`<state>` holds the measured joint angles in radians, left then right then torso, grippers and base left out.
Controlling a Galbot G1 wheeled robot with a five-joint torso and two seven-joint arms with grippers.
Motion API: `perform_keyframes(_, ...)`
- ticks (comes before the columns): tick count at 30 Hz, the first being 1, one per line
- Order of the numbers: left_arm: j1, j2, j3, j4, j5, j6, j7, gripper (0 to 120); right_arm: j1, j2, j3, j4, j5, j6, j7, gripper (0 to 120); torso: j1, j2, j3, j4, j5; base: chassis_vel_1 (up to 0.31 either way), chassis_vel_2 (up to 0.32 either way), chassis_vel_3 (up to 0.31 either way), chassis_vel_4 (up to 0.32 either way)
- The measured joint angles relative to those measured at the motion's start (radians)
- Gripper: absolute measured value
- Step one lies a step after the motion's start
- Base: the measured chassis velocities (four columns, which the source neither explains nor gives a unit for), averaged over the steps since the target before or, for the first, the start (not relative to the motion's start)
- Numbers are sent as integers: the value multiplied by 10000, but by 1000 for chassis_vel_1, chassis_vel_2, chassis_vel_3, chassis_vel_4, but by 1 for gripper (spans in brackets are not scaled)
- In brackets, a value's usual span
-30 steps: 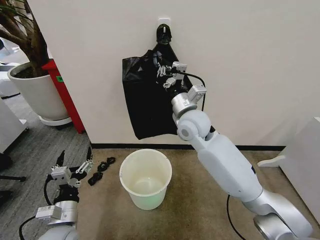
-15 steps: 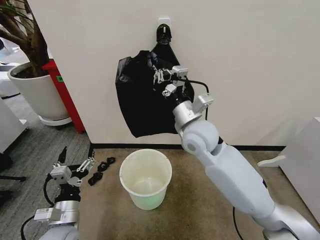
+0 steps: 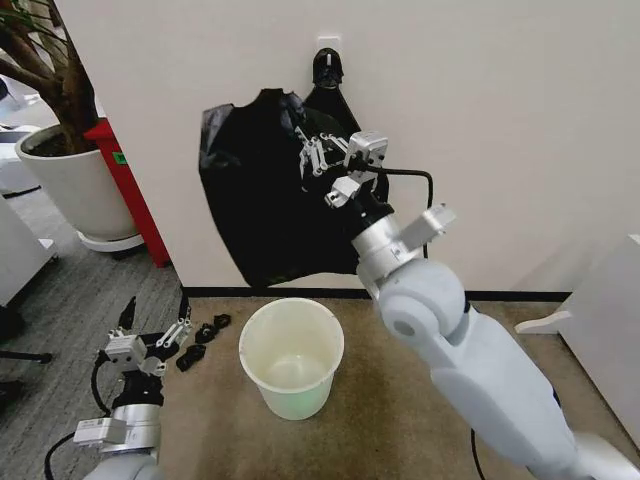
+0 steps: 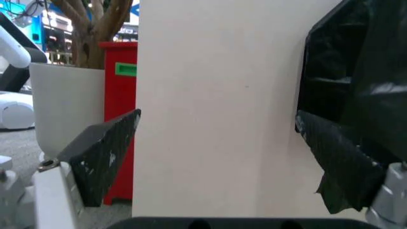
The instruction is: Place the garbage bag over the trash bin.
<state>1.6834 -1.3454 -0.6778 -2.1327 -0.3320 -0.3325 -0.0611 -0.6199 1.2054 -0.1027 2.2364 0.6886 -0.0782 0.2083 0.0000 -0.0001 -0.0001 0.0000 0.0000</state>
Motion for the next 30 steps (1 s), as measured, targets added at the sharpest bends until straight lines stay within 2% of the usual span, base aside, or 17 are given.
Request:
perform_keyframes(8, 38, -110, 26, 15, 185, -3, -8, 96, -631, 81, -52, 679, -284, -147, -381, 0, 0, 0, 0, 0, 0, 0, 0, 0, 0)
perform_keyframes(25, 167, -238, -58, -117, 423, -111, -24, 95, -1270, 787, -780, 250, -1138, -95, -603, 0, 0, 0, 1, 0, -1, 0, 0, 0, 0)
perform_keyframes(30, 153, -277, -41, -44, 445, -114, -41, 94, -1589, 1254, -953, -37, -1601, 19, -765, 0, 0, 0, 1, 1, -2, 0, 0, 0, 0)
